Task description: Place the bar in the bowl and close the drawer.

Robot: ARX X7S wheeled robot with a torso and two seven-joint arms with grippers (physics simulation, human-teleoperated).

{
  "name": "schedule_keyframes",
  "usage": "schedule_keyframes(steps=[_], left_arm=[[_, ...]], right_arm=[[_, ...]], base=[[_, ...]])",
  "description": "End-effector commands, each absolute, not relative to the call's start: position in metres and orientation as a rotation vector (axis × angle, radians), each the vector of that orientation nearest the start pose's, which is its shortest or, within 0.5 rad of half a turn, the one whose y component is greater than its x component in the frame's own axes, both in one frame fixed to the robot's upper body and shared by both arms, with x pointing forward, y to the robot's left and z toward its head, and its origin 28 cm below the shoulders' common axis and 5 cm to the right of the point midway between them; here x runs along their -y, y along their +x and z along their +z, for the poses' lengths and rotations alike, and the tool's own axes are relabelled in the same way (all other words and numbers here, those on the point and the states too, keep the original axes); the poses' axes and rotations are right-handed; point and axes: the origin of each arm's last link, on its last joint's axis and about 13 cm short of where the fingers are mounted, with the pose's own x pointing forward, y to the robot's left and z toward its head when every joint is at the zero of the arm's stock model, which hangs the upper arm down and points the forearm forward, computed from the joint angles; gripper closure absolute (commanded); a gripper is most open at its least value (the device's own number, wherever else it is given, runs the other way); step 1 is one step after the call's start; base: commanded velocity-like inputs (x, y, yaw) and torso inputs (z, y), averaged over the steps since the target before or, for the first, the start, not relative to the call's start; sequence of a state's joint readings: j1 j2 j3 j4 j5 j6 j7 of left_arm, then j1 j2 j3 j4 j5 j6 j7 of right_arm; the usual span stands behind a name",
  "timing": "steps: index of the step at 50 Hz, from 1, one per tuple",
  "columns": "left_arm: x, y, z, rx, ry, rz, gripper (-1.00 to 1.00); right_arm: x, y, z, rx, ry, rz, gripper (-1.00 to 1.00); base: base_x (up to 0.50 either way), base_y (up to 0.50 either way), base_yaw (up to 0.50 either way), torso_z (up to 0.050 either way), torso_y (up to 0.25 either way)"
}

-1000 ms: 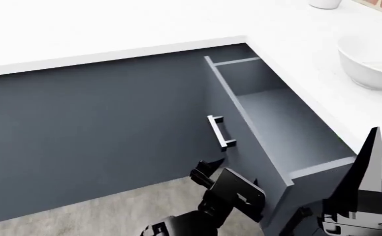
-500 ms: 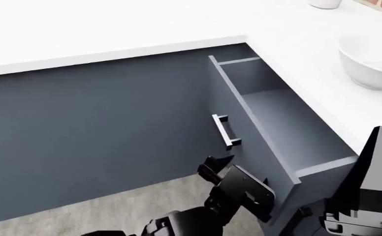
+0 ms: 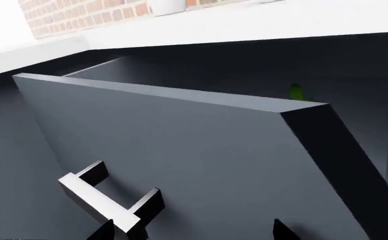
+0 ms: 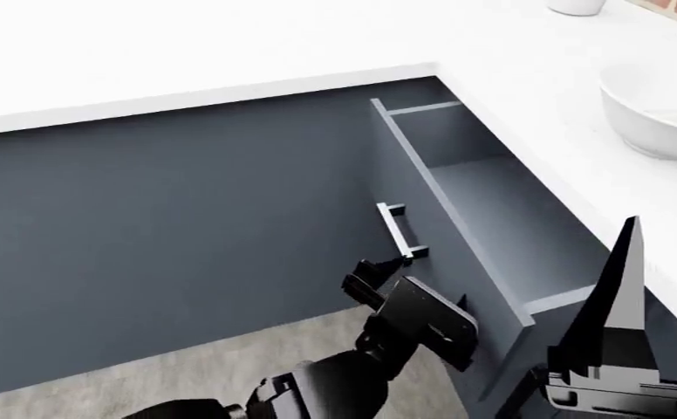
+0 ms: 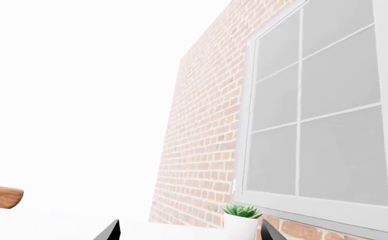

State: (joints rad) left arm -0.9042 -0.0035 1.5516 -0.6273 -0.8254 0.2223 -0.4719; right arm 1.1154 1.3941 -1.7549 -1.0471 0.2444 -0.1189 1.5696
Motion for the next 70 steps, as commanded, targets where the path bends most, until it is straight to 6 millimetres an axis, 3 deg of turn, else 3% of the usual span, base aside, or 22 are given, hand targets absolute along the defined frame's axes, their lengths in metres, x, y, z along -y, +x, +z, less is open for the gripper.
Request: schedule_keyframes(steps=[1, 14, 27, 38, 55, 63, 70], left_arm=[[-0.054, 0.299, 0.042, 0.034, 0.212, -0.564, -1.0], [-0.069, 0.285, 0.014, -0.017, 0.199, -0.518, -1.0], [-0.114, 0.26, 0.047, 0.087, 0.165, -0.458, -1.0], [-0.152, 0.232, 0.055, 0.149, 0.147, -0.355, -1.0], [-0.228, 0.194, 0.067, 0.191, 0.053, 0.084, -1.0], [-0.245, 0.188, 0.063, 0.175, -0.011, 0.278, -1.0], [-0.255, 0.179, 0.068, 0.237, -0.031, 0.422, -1.0]], right_arm=[[0.13, 0.115, 0.198, 0.705, -0.203, -0.105, -1.0], [0.125, 0.118, 0.199, 0.712, -0.193, -0.075, -1.0], [0.122, 0.12, 0.199, 0.716, -0.19, -0.061, -1.0], [0.12, 0.121, 0.199, 0.714, -0.195, -0.058, -1.0], [0.099, 0.131, 0.2, 0.669, -0.177, 0.016, -1.0], [0.086, 0.138, 0.2, 0.629, -0.192, 0.085, -1.0], [0.076, 0.164, 0.19, 0.532, -0.157, 0.168, -1.0]], base=[[0.0, 0.0, 0.0, 0.0, 0.0], [0.0, 0.0, 0.0, 0.0, 0.0], [0.0, 0.0, 0.0, 0.0, 0.0], [0.0, 0.0, 0.0, 0.0, 0.0], [0.0, 0.0, 0.0, 0.0, 0.0], [0.0, 0.0, 0.0, 0.0, 0.0], [0.0, 0.0, 0.0, 0.0, 0.0]])
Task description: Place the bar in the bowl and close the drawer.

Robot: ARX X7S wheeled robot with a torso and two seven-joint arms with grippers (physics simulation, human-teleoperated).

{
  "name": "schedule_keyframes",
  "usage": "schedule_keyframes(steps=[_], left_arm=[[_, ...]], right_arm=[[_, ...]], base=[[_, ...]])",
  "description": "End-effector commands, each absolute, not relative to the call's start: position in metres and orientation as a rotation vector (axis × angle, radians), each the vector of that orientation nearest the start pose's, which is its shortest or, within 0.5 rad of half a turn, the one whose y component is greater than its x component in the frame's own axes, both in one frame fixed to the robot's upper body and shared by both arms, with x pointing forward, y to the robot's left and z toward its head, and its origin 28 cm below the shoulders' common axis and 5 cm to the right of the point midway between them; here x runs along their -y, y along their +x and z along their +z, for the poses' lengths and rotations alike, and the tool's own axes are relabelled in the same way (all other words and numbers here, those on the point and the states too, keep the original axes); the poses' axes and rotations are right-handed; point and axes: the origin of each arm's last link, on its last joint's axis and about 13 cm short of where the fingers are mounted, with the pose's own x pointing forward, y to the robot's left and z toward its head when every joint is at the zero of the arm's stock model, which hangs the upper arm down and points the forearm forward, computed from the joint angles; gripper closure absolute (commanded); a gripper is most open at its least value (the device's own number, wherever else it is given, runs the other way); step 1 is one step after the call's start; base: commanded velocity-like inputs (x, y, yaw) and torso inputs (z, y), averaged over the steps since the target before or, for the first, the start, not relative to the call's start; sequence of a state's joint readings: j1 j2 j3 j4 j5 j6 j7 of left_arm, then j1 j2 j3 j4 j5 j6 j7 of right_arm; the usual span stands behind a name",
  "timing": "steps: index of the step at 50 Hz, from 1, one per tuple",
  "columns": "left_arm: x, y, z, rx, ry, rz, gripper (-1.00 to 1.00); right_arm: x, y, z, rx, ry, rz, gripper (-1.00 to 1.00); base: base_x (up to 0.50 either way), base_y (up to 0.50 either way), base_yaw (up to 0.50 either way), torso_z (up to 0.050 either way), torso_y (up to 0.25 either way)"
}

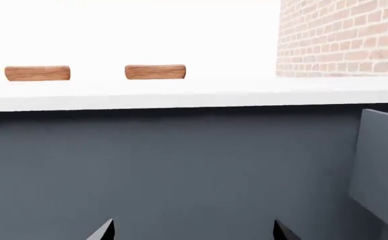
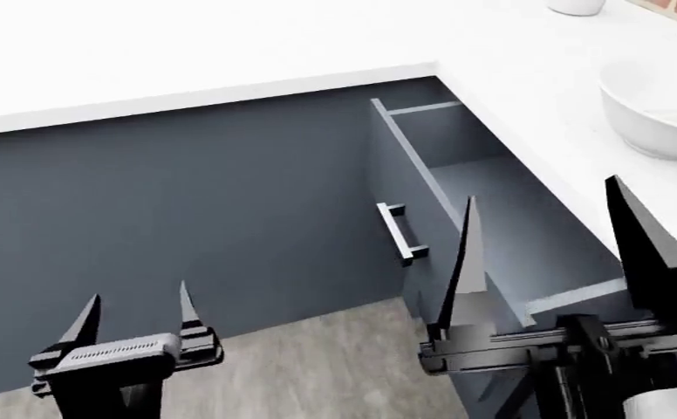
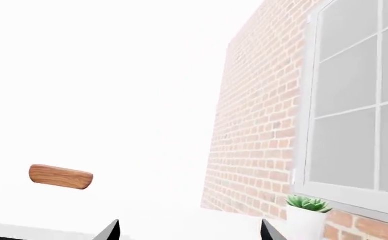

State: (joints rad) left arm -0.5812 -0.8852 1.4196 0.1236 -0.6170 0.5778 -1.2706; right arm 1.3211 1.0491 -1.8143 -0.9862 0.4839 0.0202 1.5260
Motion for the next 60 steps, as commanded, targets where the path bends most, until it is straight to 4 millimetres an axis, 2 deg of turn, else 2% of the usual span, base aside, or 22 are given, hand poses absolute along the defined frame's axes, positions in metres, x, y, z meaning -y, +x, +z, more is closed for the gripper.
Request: schedule_keyframes(steps=[1, 10, 29, 60], left_arm=[[-0.255, 0.178, 0.067, 0.238, -0.031, 0.427, -1.0], [-0.258, 0.176, 0.069, 0.246, -0.033, 0.455, -1.0], [-0.262, 0.173, 0.064, 0.235, -0.036, 0.476, -1.0], [-0.261, 0.178, 0.063, 0.23, -0.04, 0.472, -1.0]], right_arm=[[0.074, 0.167, 0.19, 0.521, -0.16, 0.181, -1.0], [0.06, 0.182, 0.182, 0.419, -0.161, 0.27, -1.0], [0.037, 0.188, 0.164, 0.267, -0.219, 0.39, -1.0], [0.042, 0.209, 0.127, 0.022, -0.046, 0.372, -1.0]], base=[[0.0, 0.0, 0.0, 0.0, 0.0], [0.0, 0.0, 0.0, 0.0, 0.0], [0.0, 0.0, 0.0, 0.0, 0.0], [0.0, 0.0, 0.0, 0.0, 0.0]])
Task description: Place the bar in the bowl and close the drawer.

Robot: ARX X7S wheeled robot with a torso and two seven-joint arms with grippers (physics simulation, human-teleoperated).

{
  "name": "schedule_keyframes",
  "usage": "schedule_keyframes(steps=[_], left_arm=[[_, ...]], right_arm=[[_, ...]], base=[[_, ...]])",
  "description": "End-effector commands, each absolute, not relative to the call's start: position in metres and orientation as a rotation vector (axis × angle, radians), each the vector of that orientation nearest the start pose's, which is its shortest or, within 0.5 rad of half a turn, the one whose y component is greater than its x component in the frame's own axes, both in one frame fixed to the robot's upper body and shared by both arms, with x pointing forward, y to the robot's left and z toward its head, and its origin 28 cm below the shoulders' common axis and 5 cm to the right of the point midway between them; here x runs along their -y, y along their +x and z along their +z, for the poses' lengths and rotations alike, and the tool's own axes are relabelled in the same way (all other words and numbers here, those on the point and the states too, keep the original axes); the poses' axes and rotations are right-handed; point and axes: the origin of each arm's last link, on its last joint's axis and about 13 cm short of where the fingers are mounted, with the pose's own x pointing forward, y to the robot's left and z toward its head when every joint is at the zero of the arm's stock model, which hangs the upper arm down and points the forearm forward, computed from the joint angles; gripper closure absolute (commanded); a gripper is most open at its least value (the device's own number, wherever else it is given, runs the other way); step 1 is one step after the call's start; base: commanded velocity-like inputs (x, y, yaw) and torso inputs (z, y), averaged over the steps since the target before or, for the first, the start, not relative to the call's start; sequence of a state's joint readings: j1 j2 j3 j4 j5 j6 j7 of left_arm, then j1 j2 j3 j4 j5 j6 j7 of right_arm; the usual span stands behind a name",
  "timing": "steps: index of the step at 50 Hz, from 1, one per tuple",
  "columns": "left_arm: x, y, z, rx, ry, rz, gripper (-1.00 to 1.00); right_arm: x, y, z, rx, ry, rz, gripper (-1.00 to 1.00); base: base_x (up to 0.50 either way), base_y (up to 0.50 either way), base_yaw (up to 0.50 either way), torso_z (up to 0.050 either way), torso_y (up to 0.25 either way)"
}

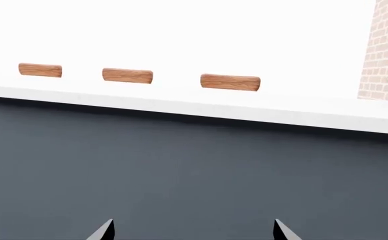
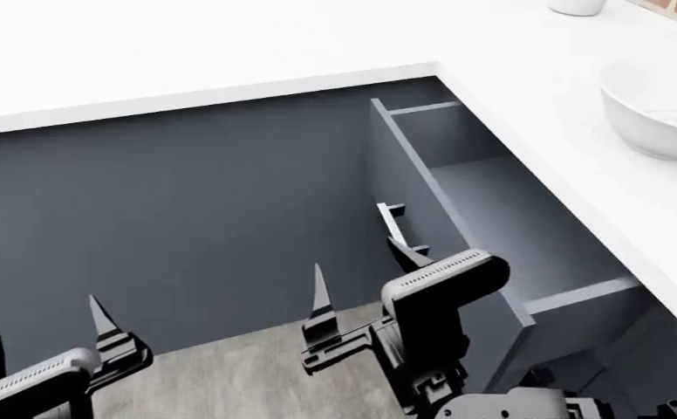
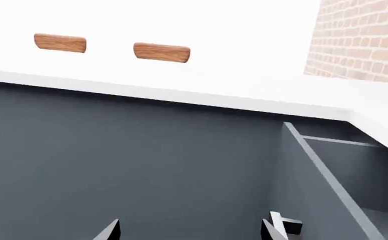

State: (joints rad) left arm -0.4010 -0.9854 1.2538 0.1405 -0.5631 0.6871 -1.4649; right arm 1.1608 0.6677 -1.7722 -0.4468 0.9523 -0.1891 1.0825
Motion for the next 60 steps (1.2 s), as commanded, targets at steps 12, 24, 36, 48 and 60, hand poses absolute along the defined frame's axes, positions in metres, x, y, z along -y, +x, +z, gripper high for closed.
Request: schedule_keyframes(steps=[12, 24, 36, 48, 60], left_arm=[[-0.263, 0.178, 0.063, 0.232, -0.047, 0.47, -1.0], [-0.263, 0.178, 0.063, 0.235, -0.048, 0.472, -1.0], [-0.262, 0.177, 0.063, 0.233, -0.044, 0.468, -1.0], [-0.263, 0.178, 0.061, 0.23, -0.044, 0.466, -1.0], [-0.263, 0.178, 0.06, 0.229, -0.043, 0.465, -1.0]], right_arm=[[0.043, 0.208, 0.114, -0.039, -0.054, 0.35, -1.0], [0.046, 0.211, 0.097, -0.102, -0.056, 0.324, -1.0], [0.051, 0.218, 0.078, -0.16, -0.033, 0.286, -1.0], [0.054, 0.225, 0.066, -0.203, -0.012, 0.264, -1.0], [0.059, 0.233, 0.057, -0.227, 0.001, 0.222, -1.0]], base=[[0.0, 0.0, 0.0, 0.0, 0.0], [0.0, 0.0, 0.0, 0.0, 0.0], [0.0, 0.0, 0.0, 0.0, 0.0], [0.0, 0.0, 0.0, 0.0, 0.0], [0.0, 0.0, 0.0, 0.0, 0.0]])
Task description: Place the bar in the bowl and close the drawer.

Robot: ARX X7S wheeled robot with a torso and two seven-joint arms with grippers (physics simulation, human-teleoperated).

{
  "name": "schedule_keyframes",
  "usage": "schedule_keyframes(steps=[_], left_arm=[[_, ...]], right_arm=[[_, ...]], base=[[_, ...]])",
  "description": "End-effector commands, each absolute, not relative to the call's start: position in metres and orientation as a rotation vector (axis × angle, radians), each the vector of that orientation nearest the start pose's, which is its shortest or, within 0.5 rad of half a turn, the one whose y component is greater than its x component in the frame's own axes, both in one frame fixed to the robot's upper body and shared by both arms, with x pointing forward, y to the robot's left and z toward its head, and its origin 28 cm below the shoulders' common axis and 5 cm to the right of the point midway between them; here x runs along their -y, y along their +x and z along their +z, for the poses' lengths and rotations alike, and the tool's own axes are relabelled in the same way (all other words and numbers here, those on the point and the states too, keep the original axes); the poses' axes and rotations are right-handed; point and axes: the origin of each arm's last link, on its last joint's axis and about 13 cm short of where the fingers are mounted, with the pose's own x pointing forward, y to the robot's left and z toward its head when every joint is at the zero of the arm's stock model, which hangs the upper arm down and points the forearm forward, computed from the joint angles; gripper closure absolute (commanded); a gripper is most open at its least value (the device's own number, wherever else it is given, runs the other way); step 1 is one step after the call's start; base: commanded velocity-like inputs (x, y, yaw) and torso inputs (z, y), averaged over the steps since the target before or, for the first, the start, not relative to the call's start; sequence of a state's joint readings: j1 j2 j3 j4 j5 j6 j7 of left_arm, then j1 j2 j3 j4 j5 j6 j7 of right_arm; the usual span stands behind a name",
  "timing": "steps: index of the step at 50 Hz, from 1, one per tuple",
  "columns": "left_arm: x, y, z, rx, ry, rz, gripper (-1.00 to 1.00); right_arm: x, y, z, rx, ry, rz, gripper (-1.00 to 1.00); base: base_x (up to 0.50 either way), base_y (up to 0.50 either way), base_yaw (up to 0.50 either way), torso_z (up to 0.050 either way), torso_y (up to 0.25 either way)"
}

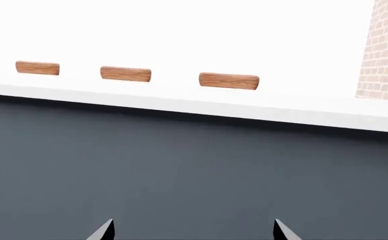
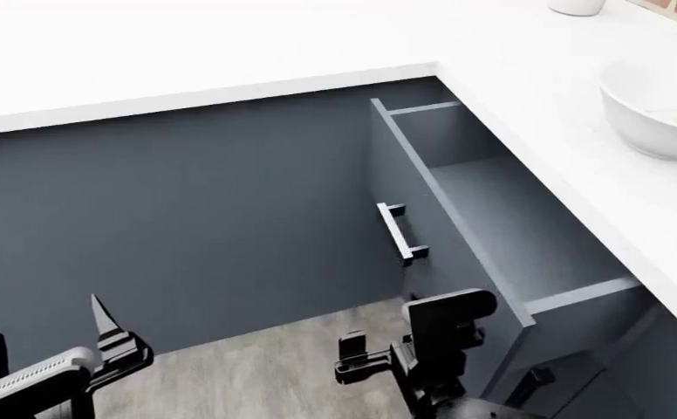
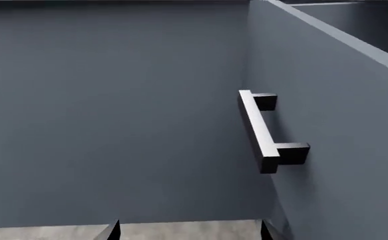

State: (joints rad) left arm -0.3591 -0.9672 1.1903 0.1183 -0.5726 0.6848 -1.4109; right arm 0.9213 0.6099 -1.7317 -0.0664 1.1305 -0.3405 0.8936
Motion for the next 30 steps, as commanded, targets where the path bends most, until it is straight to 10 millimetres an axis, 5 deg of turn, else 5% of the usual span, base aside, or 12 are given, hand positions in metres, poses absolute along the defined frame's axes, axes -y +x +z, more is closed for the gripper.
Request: schedule_keyframes(steps=[1, 30], left_arm=[[-0.263, 0.178, 0.061, 0.229, -0.042, 0.465, -1.0], [-0.264, 0.178, 0.06, 0.225, -0.045, 0.461, -1.0]], right_arm=[[0.06, 0.234, 0.057, -0.23, 0.003, 0.219, -1.0], [0.07, 0.246, 0.048, -0.258, 0.012, 0.145, -1.0]], base=[[0.0, 0.0, 0.0, 0.0, 0.0], [0.0, 0.0, 0.0, 0.0, 0.0]])
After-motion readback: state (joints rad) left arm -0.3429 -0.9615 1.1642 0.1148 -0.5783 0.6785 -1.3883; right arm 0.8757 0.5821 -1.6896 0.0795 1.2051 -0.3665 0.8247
